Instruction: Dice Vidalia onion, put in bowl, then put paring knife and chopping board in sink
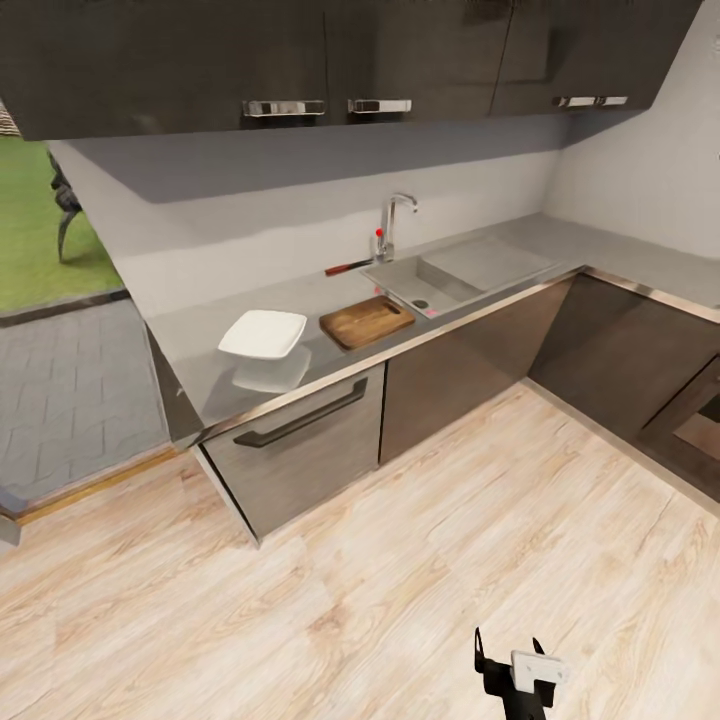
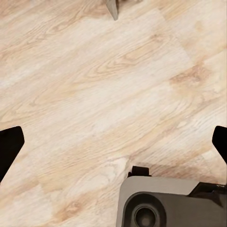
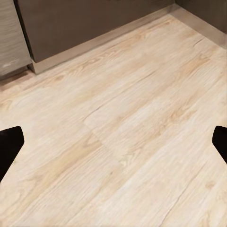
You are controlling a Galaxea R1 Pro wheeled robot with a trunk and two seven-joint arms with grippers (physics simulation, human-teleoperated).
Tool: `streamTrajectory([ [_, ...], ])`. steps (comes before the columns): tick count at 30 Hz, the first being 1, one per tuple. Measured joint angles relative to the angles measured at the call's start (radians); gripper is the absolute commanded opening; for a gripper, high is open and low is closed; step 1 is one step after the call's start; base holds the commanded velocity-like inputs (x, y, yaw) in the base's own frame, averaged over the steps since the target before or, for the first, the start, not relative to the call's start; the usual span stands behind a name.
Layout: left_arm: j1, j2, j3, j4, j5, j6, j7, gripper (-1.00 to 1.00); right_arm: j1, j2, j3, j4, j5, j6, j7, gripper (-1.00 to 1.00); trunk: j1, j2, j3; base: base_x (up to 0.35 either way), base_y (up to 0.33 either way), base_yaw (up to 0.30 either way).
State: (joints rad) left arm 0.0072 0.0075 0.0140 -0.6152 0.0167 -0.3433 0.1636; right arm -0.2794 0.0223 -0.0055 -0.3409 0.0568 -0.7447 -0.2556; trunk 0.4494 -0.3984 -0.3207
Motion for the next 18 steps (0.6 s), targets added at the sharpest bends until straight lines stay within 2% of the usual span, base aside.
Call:
streamTrajectory([
  [12, 0.000, -0.001, -0.003, -0.048, 0.000, 0.000, 0.001, 1.00, 0.000, 0.000, 0.000, 0.005, -0.001, -0.001, 0.002, 1.00, 0.000, 0.000, 0.019, 0.000, 0.000, 0.000],
  [18, 0.000, -0.011, -0.006, -0.023, 0.001, -0.001, 0.001, 1.00, 0.000, 0.000, 0.001, 0.012, 0.000, -0.001, 0.002, 1.00, 0.000, 0.000, 0.028, 0.000, 0.000, 0.000],
])
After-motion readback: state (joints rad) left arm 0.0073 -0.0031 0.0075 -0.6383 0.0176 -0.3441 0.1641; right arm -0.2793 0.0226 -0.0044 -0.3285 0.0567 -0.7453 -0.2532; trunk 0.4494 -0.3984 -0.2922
